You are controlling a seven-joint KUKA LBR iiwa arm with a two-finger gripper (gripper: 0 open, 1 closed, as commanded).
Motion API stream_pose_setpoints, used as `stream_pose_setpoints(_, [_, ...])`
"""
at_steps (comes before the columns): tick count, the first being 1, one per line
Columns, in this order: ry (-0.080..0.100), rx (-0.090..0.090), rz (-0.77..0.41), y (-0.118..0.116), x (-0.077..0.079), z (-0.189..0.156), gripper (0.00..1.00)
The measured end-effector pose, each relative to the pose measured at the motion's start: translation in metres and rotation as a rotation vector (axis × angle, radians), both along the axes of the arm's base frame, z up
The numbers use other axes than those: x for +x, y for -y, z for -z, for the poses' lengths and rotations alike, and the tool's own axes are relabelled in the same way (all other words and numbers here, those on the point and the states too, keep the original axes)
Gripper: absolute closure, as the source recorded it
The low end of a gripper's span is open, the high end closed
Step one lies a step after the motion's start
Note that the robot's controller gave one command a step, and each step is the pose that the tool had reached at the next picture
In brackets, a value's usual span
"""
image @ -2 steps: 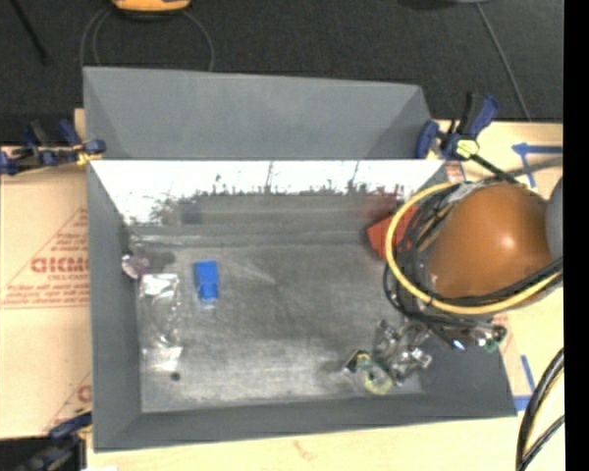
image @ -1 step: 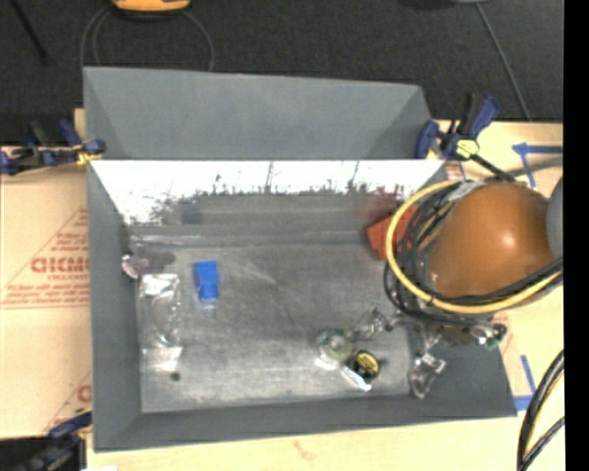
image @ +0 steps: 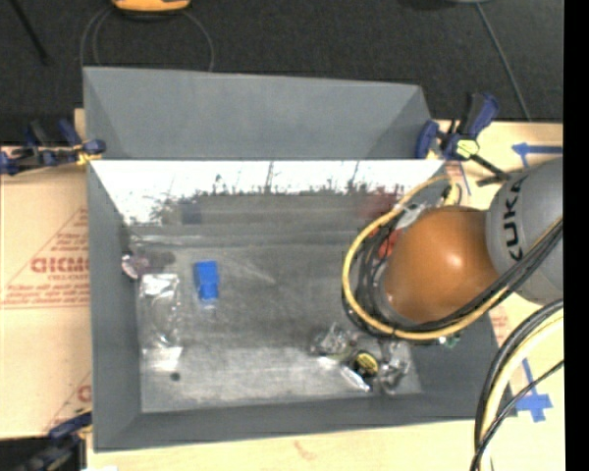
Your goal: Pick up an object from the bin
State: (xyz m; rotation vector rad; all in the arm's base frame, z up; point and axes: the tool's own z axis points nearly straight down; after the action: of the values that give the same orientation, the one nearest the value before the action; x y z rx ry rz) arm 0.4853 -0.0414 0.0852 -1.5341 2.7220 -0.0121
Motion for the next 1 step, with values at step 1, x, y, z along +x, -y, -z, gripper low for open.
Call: stream_pose_setpoints(1, [-0.007, -0.002, -0.002, 0.0007, -0.0018, 0.0002, 1.00])
